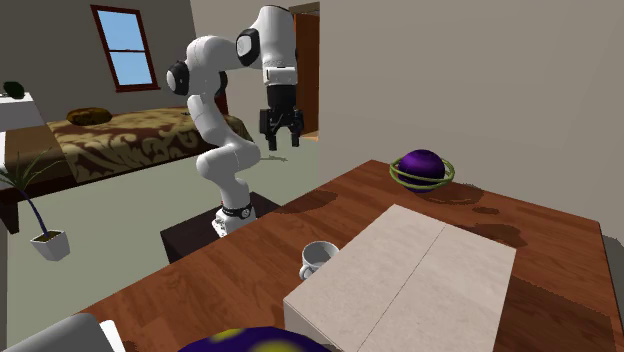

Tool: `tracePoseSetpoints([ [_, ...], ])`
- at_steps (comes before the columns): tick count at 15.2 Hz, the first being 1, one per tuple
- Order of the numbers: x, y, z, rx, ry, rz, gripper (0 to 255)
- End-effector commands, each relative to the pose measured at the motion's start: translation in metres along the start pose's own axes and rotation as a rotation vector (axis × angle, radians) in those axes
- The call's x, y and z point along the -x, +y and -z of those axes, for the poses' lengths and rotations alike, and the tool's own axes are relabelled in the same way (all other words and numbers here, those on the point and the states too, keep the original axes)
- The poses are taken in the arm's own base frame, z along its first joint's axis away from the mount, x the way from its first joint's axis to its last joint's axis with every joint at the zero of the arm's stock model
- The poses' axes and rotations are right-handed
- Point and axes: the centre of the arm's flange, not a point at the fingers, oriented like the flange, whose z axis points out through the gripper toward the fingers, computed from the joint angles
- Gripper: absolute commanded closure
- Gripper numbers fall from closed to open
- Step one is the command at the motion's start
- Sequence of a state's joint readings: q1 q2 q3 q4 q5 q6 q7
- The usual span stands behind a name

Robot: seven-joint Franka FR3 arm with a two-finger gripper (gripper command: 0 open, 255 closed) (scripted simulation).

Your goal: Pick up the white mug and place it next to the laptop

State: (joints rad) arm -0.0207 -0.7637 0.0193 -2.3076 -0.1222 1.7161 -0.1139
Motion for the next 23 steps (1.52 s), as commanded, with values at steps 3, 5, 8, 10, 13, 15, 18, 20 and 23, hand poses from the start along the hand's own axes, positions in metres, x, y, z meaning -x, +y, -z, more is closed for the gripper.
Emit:
tracePoseSetpoints([
  [3,-0.011,-0.002,-0.024,-0.008,0.000,0.001,0],
  [5,-0.021,-0.004,-0.048,-0.016,-0.001,0.001,0],
  [8,-0.038,-0.007,-0.084,-0.027,-0.001,0.002,0],
  [10,-0.048,-0.010,-0.108,-0.035,-0.002,0.003,0],
  [13,-0.064,-0.014,-0.144,-0.047,-0.002,0.004,0],
  [15,-0.075,-0.017,-0.167,-0.055,-0.003,0.004,0],
  [18,-0.091,-0.021,-0.203,-0.066,-0.003,0.005,0],
  [20,-0.101,-0.025,-0.227,-0.074,-0.004,0.006,0],
  [23,-0.113,-0.029,-0.253,-0.083,-0.004,0.007,0],
])
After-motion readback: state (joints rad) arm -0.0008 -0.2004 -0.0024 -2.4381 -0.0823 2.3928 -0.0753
